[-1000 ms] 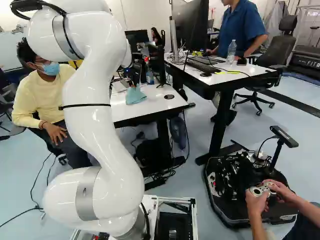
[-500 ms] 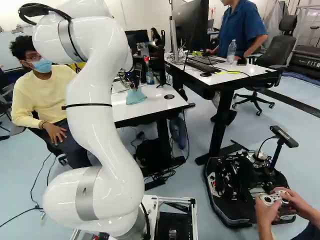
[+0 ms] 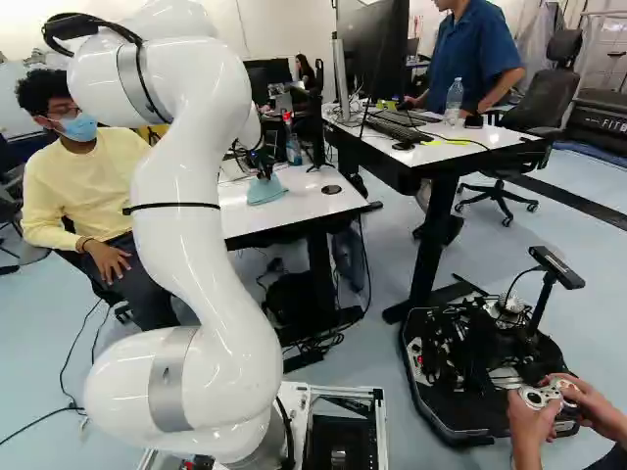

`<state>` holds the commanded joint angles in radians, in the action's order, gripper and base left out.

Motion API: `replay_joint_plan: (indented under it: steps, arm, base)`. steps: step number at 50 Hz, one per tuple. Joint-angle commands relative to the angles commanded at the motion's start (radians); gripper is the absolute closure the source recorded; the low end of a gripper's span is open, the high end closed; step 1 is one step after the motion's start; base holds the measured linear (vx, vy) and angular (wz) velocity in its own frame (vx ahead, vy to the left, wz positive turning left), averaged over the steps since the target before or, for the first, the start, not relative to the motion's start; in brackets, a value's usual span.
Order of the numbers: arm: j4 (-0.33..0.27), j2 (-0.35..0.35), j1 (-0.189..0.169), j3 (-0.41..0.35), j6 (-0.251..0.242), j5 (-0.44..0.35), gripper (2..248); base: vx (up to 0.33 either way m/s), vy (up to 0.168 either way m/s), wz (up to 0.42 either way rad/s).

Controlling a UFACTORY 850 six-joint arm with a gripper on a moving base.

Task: Clean the table with the green towel

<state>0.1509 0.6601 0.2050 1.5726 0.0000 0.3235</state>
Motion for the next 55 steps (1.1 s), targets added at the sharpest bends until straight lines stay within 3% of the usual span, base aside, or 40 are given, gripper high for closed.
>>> replay_joint_plan:
  steps: [32,55]
  arm:
    - [0.000,0.011,0.016,0.008,0.000,-0.026,206]
    - [0.000,0.016,0.026,0.014,0.000,0.026,206]
  base:
    - [0.000,0.000,0.000]
    - [0.000,0.000,0.000]
